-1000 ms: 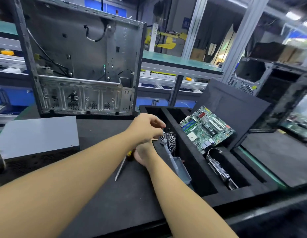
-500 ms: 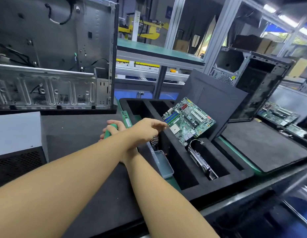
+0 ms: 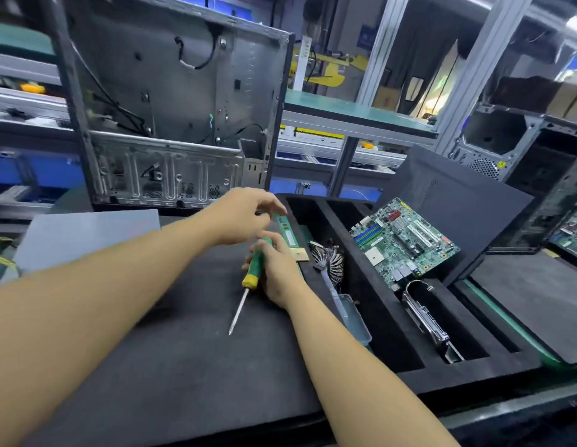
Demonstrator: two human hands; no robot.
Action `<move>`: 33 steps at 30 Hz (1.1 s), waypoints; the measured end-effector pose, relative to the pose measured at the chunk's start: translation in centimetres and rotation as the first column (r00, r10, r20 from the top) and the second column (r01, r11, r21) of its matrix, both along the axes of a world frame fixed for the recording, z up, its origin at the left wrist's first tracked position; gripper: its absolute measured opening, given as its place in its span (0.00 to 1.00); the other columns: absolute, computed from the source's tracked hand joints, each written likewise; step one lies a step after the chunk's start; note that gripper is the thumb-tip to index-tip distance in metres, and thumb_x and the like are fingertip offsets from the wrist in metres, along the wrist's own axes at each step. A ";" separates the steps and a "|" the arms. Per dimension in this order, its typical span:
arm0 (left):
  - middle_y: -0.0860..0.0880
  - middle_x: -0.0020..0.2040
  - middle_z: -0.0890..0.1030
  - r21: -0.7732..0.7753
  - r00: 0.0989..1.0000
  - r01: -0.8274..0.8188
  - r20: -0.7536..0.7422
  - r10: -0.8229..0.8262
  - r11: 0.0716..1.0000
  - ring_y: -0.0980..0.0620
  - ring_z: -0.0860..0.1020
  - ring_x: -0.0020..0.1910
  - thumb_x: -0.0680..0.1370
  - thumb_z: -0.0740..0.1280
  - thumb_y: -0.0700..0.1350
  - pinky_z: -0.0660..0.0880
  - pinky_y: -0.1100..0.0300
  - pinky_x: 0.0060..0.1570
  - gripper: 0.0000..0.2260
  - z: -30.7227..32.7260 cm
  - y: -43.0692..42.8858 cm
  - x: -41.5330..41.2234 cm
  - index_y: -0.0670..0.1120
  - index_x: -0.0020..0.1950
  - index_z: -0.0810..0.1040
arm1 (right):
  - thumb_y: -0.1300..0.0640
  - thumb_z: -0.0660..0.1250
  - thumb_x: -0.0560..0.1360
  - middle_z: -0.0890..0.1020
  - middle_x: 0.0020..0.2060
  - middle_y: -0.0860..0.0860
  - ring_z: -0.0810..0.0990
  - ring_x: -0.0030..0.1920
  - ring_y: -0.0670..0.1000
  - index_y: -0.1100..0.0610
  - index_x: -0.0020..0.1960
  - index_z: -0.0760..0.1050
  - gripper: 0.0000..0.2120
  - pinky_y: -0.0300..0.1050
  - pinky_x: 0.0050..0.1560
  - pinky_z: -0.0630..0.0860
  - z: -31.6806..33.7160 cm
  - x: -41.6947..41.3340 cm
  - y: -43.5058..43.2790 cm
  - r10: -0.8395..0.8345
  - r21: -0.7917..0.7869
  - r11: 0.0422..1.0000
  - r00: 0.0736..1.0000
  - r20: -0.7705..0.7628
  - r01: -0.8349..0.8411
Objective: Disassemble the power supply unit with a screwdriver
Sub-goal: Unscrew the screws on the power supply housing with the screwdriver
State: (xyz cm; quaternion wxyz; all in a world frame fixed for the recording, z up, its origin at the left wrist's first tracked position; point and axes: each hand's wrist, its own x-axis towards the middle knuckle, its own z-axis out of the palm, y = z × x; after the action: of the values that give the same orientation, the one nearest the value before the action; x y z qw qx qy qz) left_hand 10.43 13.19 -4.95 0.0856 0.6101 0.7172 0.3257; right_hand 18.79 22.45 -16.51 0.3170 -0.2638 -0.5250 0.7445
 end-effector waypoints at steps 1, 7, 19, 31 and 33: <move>0.55 0.57 0.83 -0.066 0.998 -0.012 -0.064 0.007 0.998 0.60 0.79 0.55 0.78 0.63 0.38 0.73 0.69 0.57 0.16 0.6 -1.2 -1.5 0.54 0.59 0.83 | 0.65 0.57 0.80 0.75 0.38 0.54 0.76 0.30 0.50 0.55 0.53 0.71 0.08 0.44 0.31 0.76 0.1 -0.5 -0.3 -0.007 0.012 1.000 1.000 0.007 0.006; 0.48 0.83 0.47 -0.741 0.944 -0.320 -0.300 0.135 0.591 0.42 0.52 0.81 0.66 0.65 0.76 0.56 0.44 0.76 0.50 1.6 -8.6 -9.3 0.58 0.82 0.50 | 0.67 0.56 0.80 0.73 0.38 0.57 0.76 0.29 0.50 0.58 0.52 0.71 0.08 0.45 0.31 0.77 0.3 -0.8 -0.3 -0.060 0.038 0.998 0.997 0.055 0.058; 0.56 0.81 0.47 -0.594 0.889 -0.362 -0.452 0.074 0.718 0.42 0.56 0.76 0.51 0.64 0.81 0.59 0.42 0.72 0.59 -1.1 -13.5 -11.5 0.71 0.75 0.37 | 0.65 0.57 0.81 0.75 0.39 0.57 0.76 0.33 0.51 0.58 0.52 0.73 0.07 0.44 0.32 0.78 0.6 -0.8 -0.9 -0.102 0.167 0.983 0.986 0.130 0.080; 0.41 0.78 0.61 -0.438 0.781 -0.608 -0.480 0.400 0.662 0.33 0.61 0.73 0.55 0.53 0.86 0.55 0.34 0.67 0.56 -1.6 -9.6 -6.2 0.61 0.79 0.53 | 0.63 0.58 0.80 0.76 0.37 0.55 0.74 0.29 0.51 0.56 0.53 0.72 0.06 0.42 0.29 0.75 1.2 -2.6 -2.4 -0.055 0.334 0.939 0.927 0.372 -0.078; 0.40 0.79 0.59 -0.472 0.775 -0.623 -0.476 0.415 0.623 0.33 0.60 0.74 0.56 0.53 0.86 0.54 0.34 0.68 0.58 -1.3 -9.2 -5.8 0.60 0.80 0.49 | 0.63 0.58 0.80 0.76 0.37 0.55 0.74 0.30 0.51 0.56 0.53 0.72 0.06 0.43 0.30 0.75 1.0 -2.4 -2.3 -0.053 0.339 0.938 0.929 0.366 -0.080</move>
State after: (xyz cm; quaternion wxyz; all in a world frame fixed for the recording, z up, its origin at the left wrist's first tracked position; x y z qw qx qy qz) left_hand 4.58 4.00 -6.20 0.0589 0.3561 0.9324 -0.0154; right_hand 16.34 20.15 -15.47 0.2488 -0.3355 -0.7002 0.5791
